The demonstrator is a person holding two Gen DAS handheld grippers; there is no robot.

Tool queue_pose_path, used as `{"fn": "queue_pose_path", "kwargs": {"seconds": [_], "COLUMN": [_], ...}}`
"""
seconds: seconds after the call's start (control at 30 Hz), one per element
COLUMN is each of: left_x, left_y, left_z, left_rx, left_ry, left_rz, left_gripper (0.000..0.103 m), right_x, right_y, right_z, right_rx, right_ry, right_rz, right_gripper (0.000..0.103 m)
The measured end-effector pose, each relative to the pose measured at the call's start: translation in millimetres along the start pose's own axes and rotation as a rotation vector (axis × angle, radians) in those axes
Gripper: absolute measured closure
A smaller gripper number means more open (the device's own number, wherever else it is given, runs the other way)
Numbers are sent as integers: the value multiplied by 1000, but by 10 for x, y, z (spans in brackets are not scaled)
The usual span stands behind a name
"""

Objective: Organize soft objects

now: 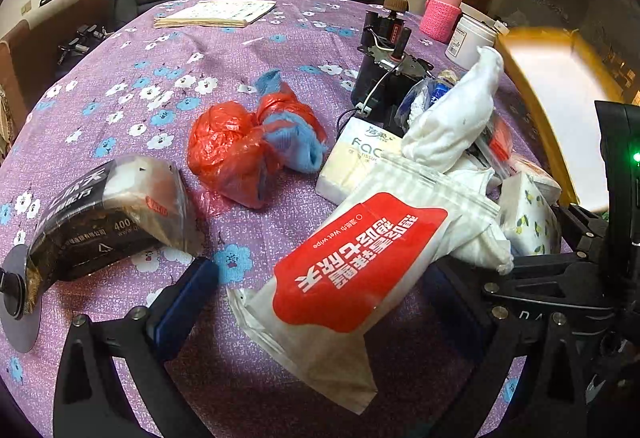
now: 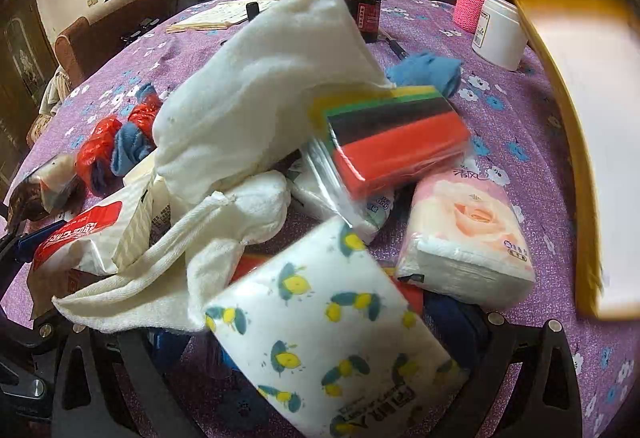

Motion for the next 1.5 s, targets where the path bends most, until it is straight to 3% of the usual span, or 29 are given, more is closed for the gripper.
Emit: {"fn": "queue_pose_path", "kwargs": {"seconds": [0.13,0.73,1.07,1.23,1.33,1.5], "left_x": [-6,-16,-11,90,119,91], "left_y": [-3,42,235,341,397,424], "left_z": [-32,-1,175,385,469,546], "left_rx": [14,-2,20,6,-9,-38], "left_ry": [-38,-45,-79,-67,-43,-3], "left_rz": [-23,-31,-105,-113,-115,-121], "left_gripper": [0,0,0,0,0,10], "right_x": [-19,-30,23,21,-11,-121], "right_y": [34,66,69,162,268,409], "right_z": [2,4,-52,-113,40,330], "right_rx": [0,-1,3,79,58,13], "right_ry": [0,1,0,-101,-176,-290], "right_rz": [0,1,8,118,176,214], "right_gripper": [1,1,1,1,0,4]}}
Point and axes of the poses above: each gripper's, at about its wrist camera, not at the fingertips, and z roughly against the way its jaws point, x to its left, y to its underside, the point moved 6 cm from there along -z, roughly the way its jaws point
